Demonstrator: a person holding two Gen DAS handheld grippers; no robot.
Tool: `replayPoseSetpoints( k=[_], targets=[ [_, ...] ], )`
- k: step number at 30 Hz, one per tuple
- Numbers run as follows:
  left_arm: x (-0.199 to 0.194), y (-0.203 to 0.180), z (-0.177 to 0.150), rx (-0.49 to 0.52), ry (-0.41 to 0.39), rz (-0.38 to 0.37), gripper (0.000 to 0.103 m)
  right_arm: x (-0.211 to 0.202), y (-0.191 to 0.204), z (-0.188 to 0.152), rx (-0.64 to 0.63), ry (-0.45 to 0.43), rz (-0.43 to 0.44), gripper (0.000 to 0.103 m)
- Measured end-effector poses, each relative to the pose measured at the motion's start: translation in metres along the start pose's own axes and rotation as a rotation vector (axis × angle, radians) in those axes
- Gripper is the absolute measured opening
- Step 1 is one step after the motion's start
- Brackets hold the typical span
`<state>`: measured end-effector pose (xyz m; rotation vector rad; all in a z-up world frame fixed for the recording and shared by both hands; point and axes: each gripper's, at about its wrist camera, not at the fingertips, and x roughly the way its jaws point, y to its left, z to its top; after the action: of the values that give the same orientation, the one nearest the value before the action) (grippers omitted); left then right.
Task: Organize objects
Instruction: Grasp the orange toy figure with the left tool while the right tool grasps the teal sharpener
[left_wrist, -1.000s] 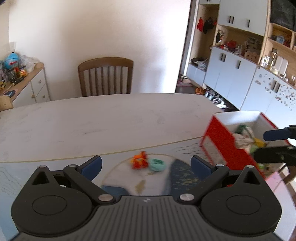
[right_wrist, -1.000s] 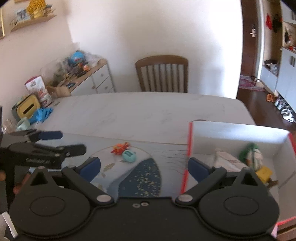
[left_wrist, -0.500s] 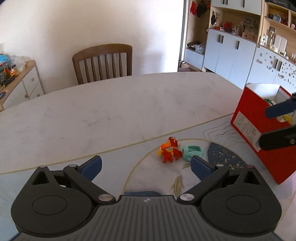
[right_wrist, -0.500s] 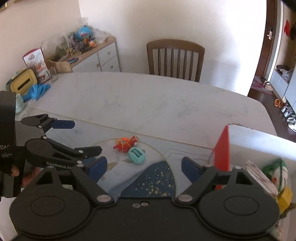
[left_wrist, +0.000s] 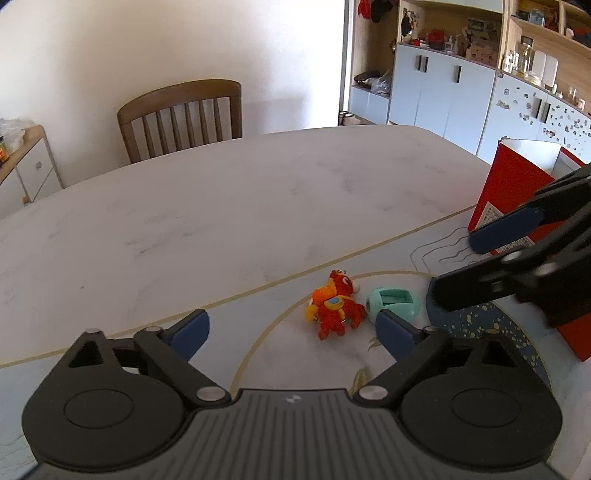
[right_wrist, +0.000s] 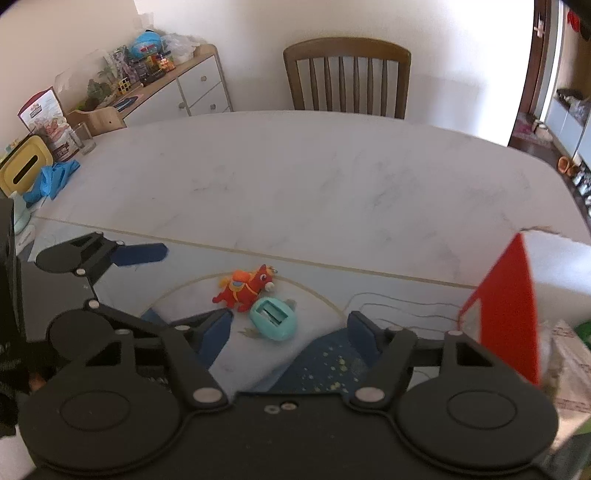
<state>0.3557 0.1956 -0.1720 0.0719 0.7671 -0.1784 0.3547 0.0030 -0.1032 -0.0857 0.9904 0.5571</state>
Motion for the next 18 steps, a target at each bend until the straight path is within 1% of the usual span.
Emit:
replayPoseSetpoints(
  k=[4, 6, 9, 10, 11, 13, 18],
  targets=[
    [0.007, -0.005, 0.0, 0.007, 0.002, -0.019, 0.085, 0.011, -0.001, 0.003, 0.025, 0.018, 0.011, 0.067],
    [0.009, -0.008, 0.0, 0.016, -0.001, -0.021, 0.084, 0.015, -0.003, 0.004, 0.045, 0.022, 0.016, 0.066],
    [0.013, -0.009, 0.001, 0.015, -0.007, -0.017, 0.079, 0.02, -0.007, 0.006, 0.076, 0.027, 0.02, 0.065],
    [0.015, -0.008, 0.001, 0.012, -0.004, -0.02, 0.075, 0.023, -0.008, 0.007, 0.085, 0.034, 0.025, 0.064],
    [0.016, -0.008, 0.001, 0.01, 0.001, -0.028, 0.068, 0.023, -0.009, 0.008, 0.09, 0.036, 0.027, 0.063],
    [0.019, -0.009, 0.0, 0.008, 0.012, -0.036, 0.062, 0.023, -0.012, 0.007, 0.099, 0.033, 0.022, 0.063],
    [0.022, -0.012, -0.002, 0.007, 0.005, -0.048, 0.062, 0.022, -0.019, 0.005, 0.108, 0.037, 0.029, 0.063]
  ],
)
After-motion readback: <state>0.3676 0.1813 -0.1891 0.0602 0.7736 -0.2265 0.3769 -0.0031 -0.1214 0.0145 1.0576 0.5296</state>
